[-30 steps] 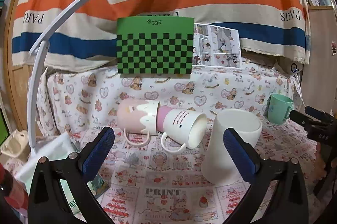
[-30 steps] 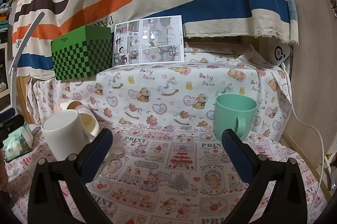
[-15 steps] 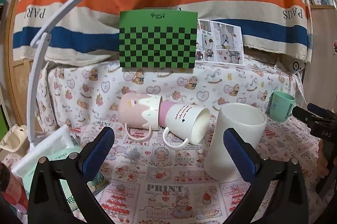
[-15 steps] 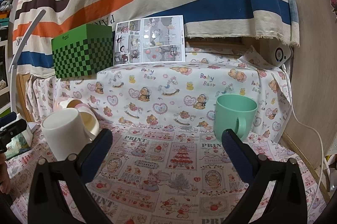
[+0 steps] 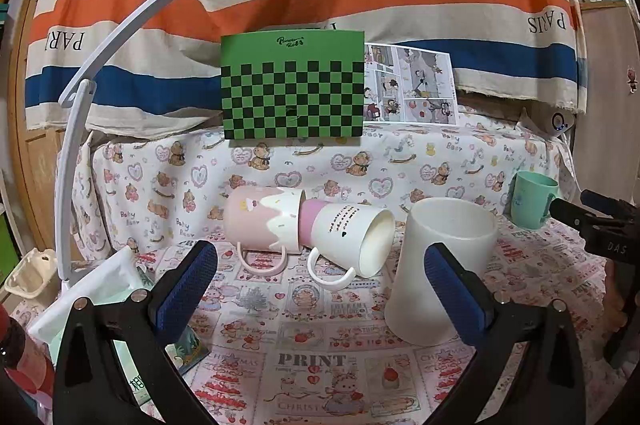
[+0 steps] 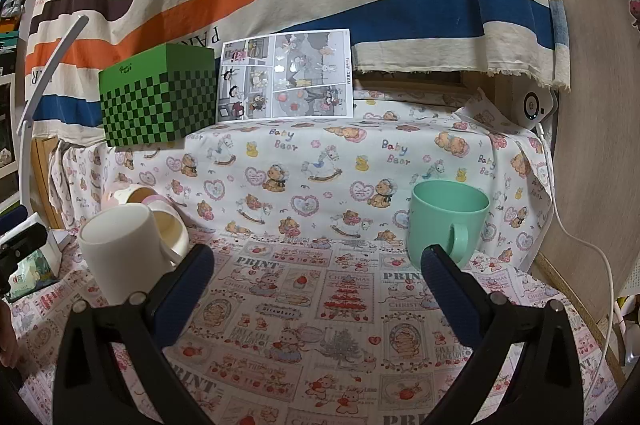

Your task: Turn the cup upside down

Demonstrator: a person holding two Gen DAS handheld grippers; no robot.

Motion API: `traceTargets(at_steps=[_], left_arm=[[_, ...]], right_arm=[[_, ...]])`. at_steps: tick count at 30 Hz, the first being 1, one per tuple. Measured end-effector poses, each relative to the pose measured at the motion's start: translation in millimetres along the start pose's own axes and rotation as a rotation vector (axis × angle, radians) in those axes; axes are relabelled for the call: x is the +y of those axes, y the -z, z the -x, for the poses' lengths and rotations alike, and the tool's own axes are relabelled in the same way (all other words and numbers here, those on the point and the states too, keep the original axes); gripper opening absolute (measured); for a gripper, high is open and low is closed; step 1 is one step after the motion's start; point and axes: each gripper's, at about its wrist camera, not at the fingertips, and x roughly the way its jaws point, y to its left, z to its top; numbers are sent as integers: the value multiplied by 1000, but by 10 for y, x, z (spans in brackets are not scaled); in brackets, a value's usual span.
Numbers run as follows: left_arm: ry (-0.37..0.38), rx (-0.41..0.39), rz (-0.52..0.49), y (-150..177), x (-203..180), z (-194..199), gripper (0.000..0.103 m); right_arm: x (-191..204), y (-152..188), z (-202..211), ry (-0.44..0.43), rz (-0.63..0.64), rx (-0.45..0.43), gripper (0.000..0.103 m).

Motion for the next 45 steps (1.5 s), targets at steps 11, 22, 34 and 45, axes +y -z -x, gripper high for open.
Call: traceTargets(at_steps=[11, 22, 34, 45], left_arm=[[-1, -2, -2, 4, 10, -1, 103], [-1, -3, -3, 3, 12, -2, 103], [-3, -1, -8, 13, 4, -10, 103], [-6, -3, -4, 17, -3, -8, 103]], right_arm=[[4, -1, 0, 0, 1, 0, 103], [2, 2, 5, 0, 1, 0, 103], [3, 1, 3, 0, 2, 0, 103], [4, -2, -3, -1, 3, 0, 103]])
